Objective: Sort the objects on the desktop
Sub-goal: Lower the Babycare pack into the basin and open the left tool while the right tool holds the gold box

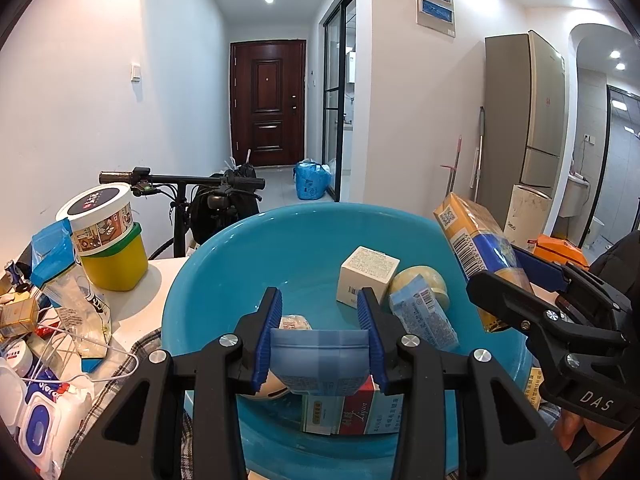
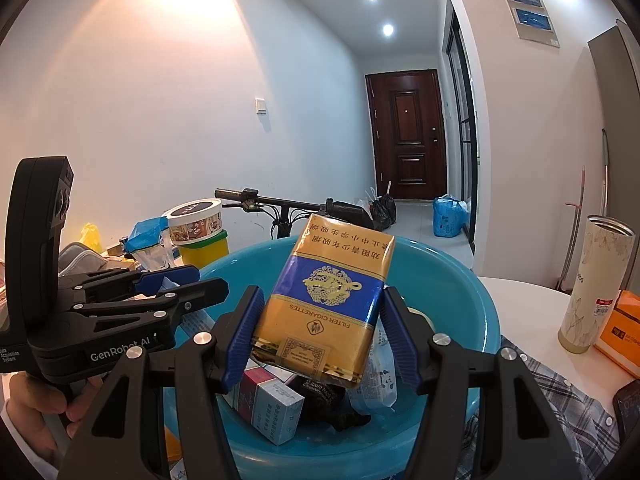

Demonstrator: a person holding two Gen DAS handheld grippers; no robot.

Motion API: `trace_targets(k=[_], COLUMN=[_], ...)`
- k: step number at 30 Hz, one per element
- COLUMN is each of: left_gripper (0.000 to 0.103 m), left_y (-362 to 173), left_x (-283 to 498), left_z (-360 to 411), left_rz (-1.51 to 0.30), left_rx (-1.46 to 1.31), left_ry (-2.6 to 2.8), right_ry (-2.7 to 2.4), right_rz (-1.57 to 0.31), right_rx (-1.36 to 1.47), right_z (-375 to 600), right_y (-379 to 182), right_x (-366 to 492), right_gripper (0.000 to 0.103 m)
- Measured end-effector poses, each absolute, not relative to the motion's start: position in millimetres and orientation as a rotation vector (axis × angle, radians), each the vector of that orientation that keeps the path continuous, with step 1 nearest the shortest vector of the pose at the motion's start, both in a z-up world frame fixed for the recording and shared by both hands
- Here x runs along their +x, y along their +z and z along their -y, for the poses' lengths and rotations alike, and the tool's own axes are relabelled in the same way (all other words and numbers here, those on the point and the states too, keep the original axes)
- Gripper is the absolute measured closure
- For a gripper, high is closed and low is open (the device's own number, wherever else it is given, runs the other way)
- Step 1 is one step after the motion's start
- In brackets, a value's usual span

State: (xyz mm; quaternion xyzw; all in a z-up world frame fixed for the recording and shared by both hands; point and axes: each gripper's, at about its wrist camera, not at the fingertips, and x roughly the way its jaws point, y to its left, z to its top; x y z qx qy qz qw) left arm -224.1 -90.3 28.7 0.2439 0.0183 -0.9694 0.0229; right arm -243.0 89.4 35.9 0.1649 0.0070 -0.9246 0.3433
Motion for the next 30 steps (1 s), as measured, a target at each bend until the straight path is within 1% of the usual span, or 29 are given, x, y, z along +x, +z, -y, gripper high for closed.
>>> trace_targets(k=[21, 29, 30], left_gripper=[0.062, 0.062, 0.058], left_y=[27.3, 29.9, 29.7], left_x=[-224.3, -222.1, -222.3], left_z=[85.8, 89.3, 89.9], left_rz=[-0.028, -0.057, -0.047], left_rx=[0.759, 0.743, 0.741], left_ry=[-2.99, -2.996, -2.978], right_ry=[-2.402, -2.405, -2.405], right_rz=[-0.019, -0.016, -0.017], right_rx=[0.43, 0.432, 0.432], right_z=[-88.0, -87.8, -87.3], right_y=[35.8, 35.7, 35.5], right_x=[-243.5, -244.0, -243.9], right_gripper=[0.044, 0.044, 0.044])
